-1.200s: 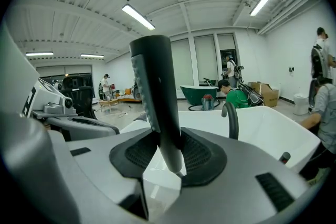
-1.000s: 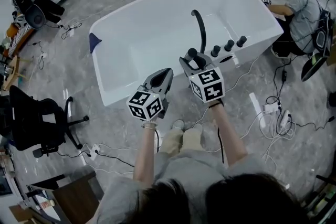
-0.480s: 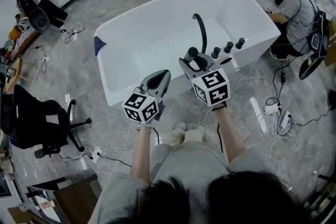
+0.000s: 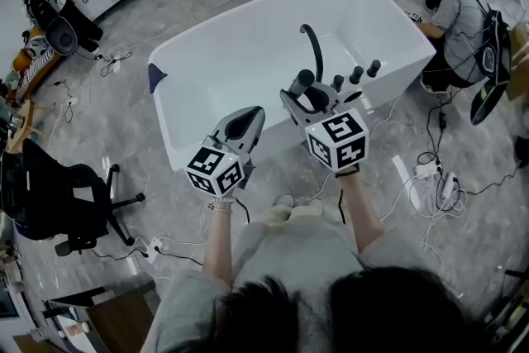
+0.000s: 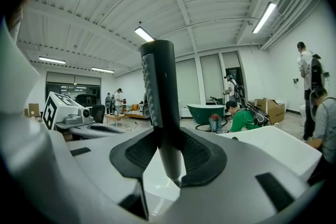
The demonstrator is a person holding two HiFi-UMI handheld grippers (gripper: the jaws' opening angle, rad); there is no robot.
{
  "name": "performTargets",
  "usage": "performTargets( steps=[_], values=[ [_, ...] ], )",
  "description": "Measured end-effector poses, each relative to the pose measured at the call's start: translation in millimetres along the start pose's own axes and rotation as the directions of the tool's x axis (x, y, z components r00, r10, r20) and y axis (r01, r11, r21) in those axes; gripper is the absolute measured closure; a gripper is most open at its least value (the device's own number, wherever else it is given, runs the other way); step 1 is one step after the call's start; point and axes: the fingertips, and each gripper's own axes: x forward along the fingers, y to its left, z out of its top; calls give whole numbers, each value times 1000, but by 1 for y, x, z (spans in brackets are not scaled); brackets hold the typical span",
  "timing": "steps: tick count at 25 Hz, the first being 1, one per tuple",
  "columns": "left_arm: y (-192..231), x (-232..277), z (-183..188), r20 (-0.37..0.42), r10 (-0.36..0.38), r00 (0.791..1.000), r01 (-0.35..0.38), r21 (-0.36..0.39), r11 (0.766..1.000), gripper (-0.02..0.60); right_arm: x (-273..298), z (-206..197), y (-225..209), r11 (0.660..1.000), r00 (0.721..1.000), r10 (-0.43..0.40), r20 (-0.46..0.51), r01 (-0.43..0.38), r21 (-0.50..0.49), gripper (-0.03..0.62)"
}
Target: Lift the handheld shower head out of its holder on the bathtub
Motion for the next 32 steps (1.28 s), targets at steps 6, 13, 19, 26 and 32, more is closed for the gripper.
performTargets(
  steps=[6,13,19,26,32],
  values=[
    [-9,-3,16,14,-24,1000,24,39,999,575,-9,15,3,1000,1000,2,26,-2,-2,459],
    [-11,-19,27,36,-39,999,37,55,998,575,-13,29,16,1000,998,-17,60,16,7,459],
    [-9,-19,33,46,-58,997,55,64,996,575,-12,32,17,1000,997,-30,77,30,7,459],
    [-12,-14,32,43,-93,995,90,75,993,575,-12,30,16,999,996,-51,80,51,2,459],
    [-11,-13,26,28,-121,992,119,64,991,575,-14,30,15,997,993,-68,91,65,37,459]
  ],
)
